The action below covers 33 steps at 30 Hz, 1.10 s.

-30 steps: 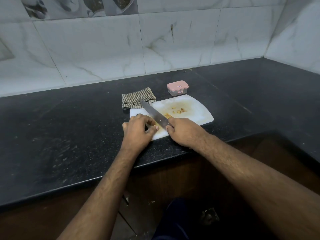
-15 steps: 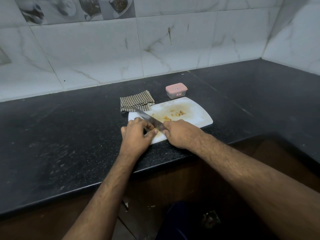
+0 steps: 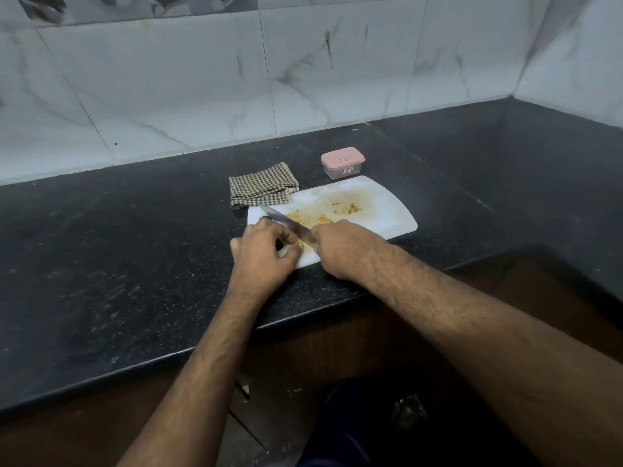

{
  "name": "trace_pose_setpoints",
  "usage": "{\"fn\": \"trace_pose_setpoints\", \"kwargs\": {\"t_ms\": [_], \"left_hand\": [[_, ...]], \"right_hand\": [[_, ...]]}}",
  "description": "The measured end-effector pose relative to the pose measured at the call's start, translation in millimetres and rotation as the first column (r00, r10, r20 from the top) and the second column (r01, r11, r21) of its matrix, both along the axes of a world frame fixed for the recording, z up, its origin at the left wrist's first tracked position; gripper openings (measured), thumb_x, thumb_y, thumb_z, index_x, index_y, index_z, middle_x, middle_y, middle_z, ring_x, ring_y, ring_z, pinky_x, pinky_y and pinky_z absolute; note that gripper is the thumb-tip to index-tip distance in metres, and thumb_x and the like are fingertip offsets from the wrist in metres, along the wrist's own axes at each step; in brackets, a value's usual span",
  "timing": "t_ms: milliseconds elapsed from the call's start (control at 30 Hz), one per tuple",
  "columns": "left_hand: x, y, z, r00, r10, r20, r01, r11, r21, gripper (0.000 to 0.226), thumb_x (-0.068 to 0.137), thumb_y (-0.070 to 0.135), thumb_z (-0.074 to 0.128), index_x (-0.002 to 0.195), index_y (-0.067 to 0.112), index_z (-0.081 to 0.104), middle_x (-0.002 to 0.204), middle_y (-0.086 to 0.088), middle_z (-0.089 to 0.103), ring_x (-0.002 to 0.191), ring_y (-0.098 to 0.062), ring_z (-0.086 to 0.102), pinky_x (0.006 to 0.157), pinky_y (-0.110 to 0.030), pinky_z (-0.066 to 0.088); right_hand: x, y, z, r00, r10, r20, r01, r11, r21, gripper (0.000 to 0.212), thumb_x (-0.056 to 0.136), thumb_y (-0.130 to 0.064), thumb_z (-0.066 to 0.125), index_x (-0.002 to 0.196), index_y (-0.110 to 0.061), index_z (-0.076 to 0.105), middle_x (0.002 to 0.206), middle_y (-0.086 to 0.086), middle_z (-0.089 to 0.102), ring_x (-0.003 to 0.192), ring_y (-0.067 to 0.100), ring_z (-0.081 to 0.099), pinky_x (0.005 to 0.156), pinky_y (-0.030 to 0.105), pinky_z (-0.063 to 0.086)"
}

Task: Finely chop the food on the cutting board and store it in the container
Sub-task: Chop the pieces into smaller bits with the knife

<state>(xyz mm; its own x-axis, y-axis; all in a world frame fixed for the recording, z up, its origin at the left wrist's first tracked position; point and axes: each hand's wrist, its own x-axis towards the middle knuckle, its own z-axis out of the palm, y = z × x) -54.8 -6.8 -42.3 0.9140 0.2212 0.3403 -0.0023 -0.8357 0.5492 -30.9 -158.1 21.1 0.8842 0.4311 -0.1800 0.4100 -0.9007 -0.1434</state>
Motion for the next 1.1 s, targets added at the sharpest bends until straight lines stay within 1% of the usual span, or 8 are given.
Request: {"fn": "trace_pose_setpoints", "kwargs": {"t_ms": [133, 233, 333, 433, 567, 800, 1000, 1100], "left_hand": [[-1, -1, 1, 1.000, 0.008, 0.000, -0.008, 1.000, 0.002, 0.007, 0.089, 0.035, 0.073, 0.086, 0.031, 0.067, 0.106, 0.016, 0.058, 0.104, -0.006, 0.047, 0.089, -0.035, 0.022], [-2, -2, 2, 1.000, 0.003, -0.008, -0.003, 1.000, 0.001, 0.005, 0.091, 0.033, 0.072, 0.090, 0.032, 0.067, 0.106, 0.015, 0.057, 0.104, -0.006, 0.046, 0.090, -0.035, 0.022], [-1, -1, 2, 1.000, 0.005, -0.011, -0.005, 1.000, 0.005, 0.004, 0.092, 0.032, 0.070, 0.096, 0.031, 0.070, 0.106, 0.014, 0.057, 0.104, -0.008, 0.047, 0.089, -0.035, 0.022], [0, -2, 2, 1.000, 0.010, 0.003, -0.010, 1.000, -0.006, 0.008, 0.092, 0.034, 0.070, 0.099, 0.030, 0.071, 0.104, 0.015, 0.057, 0.101, -0.008, 0.049, 0.088, -0.034, 0.022], [-1, -1, 2, 0.999, 0.031, 0.012, -0.031, 0.999, -0.027, 0.008, 0.091, 0.035, 0.073, 0.097, 0.029, 0.072, 0.100, 0.016, 0.057, 0.099, -0.007, 0.050, 0.088, -0.035, 0.024], [0, -3, 3, 0.999, 0.033, 0.013, -0.033, 0.999, -0.013, 0.006, 0.091, 0.035, 0.072, 0.093, 0.030, 0.069, 0.097, 0.016, 0.053, 0.096, -0.005, 0.049, 0.090, -0.035, 0.023], [2, -3, 2, 1.000, 0.031, 0.006, -0.031, 1.000, 0.006, 0.006, 0.092, 0.034, 0.070, 0.094, 0.029, 0.068, 0.102, 0.014, 0.055, 0.098, -0.006, 0.049, 0.090, -0.035, 0.023], [3, -3, 2, 0.999, 0.033, 0.007, -0.033, 0.999, 0.017, 0.006, 0.093, 0.033, 0.070, 0.095, 0.029, 0.068, 0.103, 0.013, 0.055, 0.099, -0.007, 0.050, 0.090, -0.036, 0.024]], "right_hand": [[1, 1, -1, 1.000, -0.012, 0.002, 0.012, 1.000, 0.018, 0.031, 0.103, -0.023, 0.051, 0.134, -0.023, 0.052, 0.081, -0.002, 0.042, 0.087, 0.020, 0.052, 0.073, 0.035, 0.046], [1, -2, -2, 1.000, -0.016, -0.004, 0.016, 0.999, 0.034, 0.029, 0.103, -0.024, 0.049, 0.132, -0.023, 0.052, 0.092, 0.000, 0.049, 0.089, 0.019, 0.053, 0.072, 0.033, 0.044], [-1, -8, -6, 1.000, -0.021, 0.002, 0.021, 0.995, 0.100, 0.023, 0.105, -0.028, 0.046, 0.126, -0.022, 0.053, 0.094, 0.000, 0.054, 0.085, 0.019, 0.054, 0.071, 0.033, 0.044], [-1, -13, -10, 0.999, -0.038, -0.020, 0.040, 0.986, 0.160, 0.022, 0.106, -0.033, 0.043, 0.123, -0.022, 0.053, 0.101, 0.001, 0.059, 0.088, 0.019, 0.057, 0.073, 0.034, 0.047], [-1, -14, -12, 0.999, -0.030, -0.020, 0.033, 0.985, 0.167, 0.021, 0.106, -0.034, 0.042, 0.119, -0.021, 0.052, 0.098, 0.001, 0.058, 0.086, 0.018, 0.055, 0.070, 0.032, 0.045], [-1, -13, -10, 0.999, -0.028, -0.020, 0.031, 0.987, 0.157, 0.024, 0.106, -0.033, 0.042, 0.124, -0.021, 0.052, 0.095, 0.000, 0.055, 0.084, 0.018, 0.054, 0.070, 0.032, 0.044], [-2, -13, -11, 1.000, -0.013, 0.009, 0.012, 0.989, 0.150, 0.023, 0.106, -0.033, 0.041, 0.123, -0.021, 0.051, 0.095, 0.001, 0.056, 0.081, 0.018, 0.053, 0.070, 0.032, 0.045], [-2, -13, -10, 1.000, -0.012, 0.007, 0.011, 0.990, 0.140, 0.025, 0.106, -0.033, 0.041, 0.127, -0.021, 0.051, 0.091, 0.000, 0.052, 0.081, 0.018, 0.053, 0.069, 0.032, 0.044]]}}
